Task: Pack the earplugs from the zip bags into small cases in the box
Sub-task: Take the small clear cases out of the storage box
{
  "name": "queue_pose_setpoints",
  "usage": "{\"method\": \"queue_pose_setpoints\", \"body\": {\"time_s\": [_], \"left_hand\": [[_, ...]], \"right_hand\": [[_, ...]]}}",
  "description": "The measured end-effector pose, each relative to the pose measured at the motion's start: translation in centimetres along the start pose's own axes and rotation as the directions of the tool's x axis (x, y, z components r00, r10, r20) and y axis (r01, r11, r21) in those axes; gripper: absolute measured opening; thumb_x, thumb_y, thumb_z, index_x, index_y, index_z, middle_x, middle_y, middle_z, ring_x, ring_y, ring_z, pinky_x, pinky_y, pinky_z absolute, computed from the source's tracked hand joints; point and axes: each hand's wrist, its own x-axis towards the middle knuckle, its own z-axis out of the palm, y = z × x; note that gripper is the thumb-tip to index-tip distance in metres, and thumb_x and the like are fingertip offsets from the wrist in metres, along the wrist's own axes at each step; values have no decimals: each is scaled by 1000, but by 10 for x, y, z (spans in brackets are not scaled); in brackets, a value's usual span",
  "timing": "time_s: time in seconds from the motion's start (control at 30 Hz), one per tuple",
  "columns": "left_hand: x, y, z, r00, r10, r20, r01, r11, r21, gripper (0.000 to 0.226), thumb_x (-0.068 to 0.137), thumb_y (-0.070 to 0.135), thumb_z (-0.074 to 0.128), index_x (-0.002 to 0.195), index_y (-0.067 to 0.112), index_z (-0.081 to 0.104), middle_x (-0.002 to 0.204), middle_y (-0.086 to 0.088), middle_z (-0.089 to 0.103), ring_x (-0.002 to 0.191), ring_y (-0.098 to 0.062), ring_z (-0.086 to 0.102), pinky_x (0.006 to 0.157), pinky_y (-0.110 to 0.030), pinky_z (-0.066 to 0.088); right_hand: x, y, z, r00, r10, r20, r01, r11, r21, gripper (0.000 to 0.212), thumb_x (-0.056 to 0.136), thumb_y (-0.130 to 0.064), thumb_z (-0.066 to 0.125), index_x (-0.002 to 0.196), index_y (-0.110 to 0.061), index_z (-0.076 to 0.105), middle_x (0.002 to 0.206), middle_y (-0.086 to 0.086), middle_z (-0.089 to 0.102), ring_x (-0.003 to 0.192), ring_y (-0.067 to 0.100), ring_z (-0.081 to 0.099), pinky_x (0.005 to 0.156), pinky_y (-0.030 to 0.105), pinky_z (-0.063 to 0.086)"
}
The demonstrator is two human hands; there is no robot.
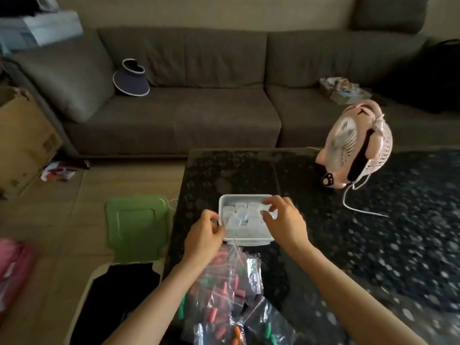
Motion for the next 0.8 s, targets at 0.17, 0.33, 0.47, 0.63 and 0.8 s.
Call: {"method": "queue_pose_setpoints", "body": {"time_s": [0.17,0.33,0.47,0.63,0.8], "left_hand": [[24,-15,24,990,-120,-68,129,981,145,48,96,44,42,129,10,42,124,-10,51,102,-28,58,72,-32,42],[35,-11,43,993,-120,-17,121,969,214,48,97,47,34,117,6,51,121,-12,48,96,-28,57,68,-31,41],[42,-12,48,983,-180,-28,182,978,103,31,95,31,49,109,3,50,107,-14,60,90,-28,63,69,-36,53],[38,-7,41,988,-79,-136,78,997,-16,13,90,16,55,96,8,46,99,-11,59,84,-28,63,73,-42,55],[24,7,39,997,39,-72,-51,983,-175,23,86,7,61,92,12,39,95,-7,57,79,-24,67,64,-34,57]], "right_hand": [[9,35,20,963,262,-57,-267,958,-107,48,94,-44,50,133,-17,42,132,10,44,108,32,56,83,36,43],[19,52,32,942,336,6,-335,941,-47,44,91,-34,54,128,-11,45,126,11,51,106,30,57,80,34,43],[21,55,35,925,375,62,-380,913,151,18,89,-13,52,104,-4,57,100,15,64,76,30,67,66,38,58],[16,60,21,921,388,48,-376,847,375,12,83,1,53,93,-6,54,90,13,60,67,26,66,57,34,56],[5,73,0,925,378,32,-334,773,539,22,79,-2,59,97,-7,48,92,11,56,77,32,66,58,39,59]]}}
